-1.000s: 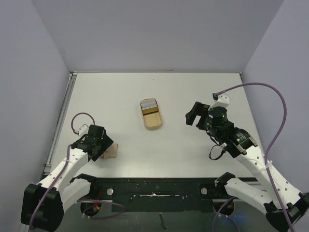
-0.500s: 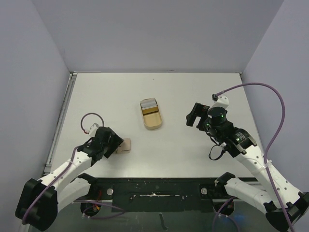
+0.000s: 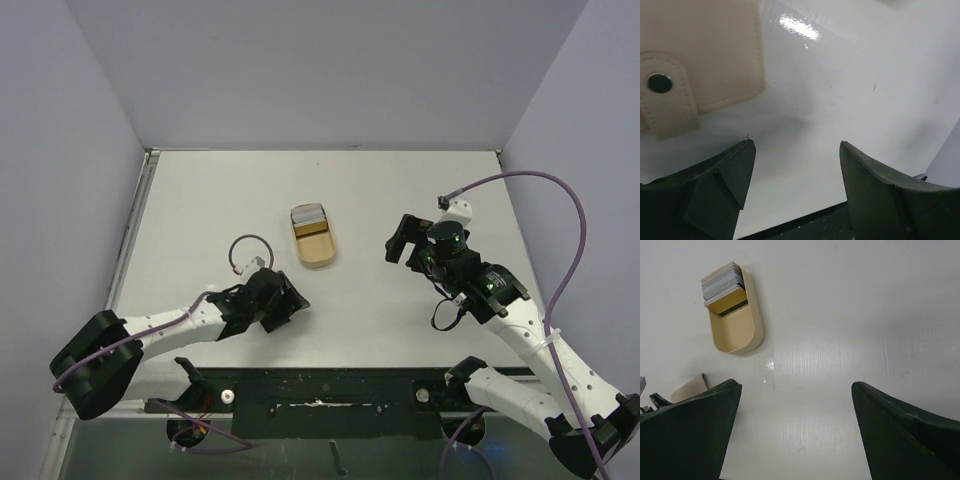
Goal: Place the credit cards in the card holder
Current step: Move the card holder to the center of the board, then open the card holder at the center of the board.
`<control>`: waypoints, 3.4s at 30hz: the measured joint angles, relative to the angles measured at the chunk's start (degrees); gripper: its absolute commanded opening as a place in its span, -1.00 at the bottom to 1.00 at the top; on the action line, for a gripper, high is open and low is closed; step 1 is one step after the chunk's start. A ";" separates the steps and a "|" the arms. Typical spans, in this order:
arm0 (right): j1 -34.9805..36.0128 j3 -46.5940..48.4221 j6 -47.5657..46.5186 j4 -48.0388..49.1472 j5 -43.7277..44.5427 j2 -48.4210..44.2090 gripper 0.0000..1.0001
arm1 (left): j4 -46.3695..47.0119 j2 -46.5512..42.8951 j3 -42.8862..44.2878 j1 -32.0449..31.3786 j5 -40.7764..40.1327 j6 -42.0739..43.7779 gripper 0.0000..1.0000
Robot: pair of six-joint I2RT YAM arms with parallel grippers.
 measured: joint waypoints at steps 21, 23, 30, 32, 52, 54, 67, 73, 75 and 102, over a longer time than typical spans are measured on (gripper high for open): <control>0.00 -2.34 -0.48 -0.28 -1.03 -2.49 0.95 | -17.57 -7.32 8.92 21.22 -3.61 32.37 0.37; 0.00 -2.36 -0.46 0.02 -1.49 -2.21 0.95 | -17.62 -6.69 8.22 21.75 -2.51 33.92 0.37; 0.00 -2.36 -0.11 0.57 -3.28 0.28 0.95 | -16.02 -1.92 6.62 21.77 0.11 35.91 0.35; 0.00 -2.36 -0.11 0.55 -3.39 0.61 0.95 | -15.50 -1.03 5.60 21.77 1.33 35.93 0.23; 0.00 -2.36 1.51 0.57 -5.29 3.13 0.97 | 5.33 4.26 1.42 1.09 15.69 20.15 -0.17; 0.00 -2.36 1.75 0.57 -5.70 3.13 1.00 | 6.60 5.70 1.77 0.20 16.13 19.43 -0.17; 0.11 -6.34 4.48 3.93 -11.72 3.37 0.18 | -1.70 -3.91 4.31 7.26 10.34 20.35 -0.16; 1.77 -7.21 7.82 8.81 -14.82 8.07 -0.07 | -1.51 -5.81 2.67 14.08 11.98 21.03 -0.17; 2.95 -7.26 9.03 10.40 -15.43 10.67 -0.09 | -0.72 -5.40 1.09 14.82 12.87 21.40 -0.17; 20.33 13.27 11.45 14.16 -15.89 50.77 -0.32 | 15.54 1.49 -8.26 16.28 21.73 18.75 -0.37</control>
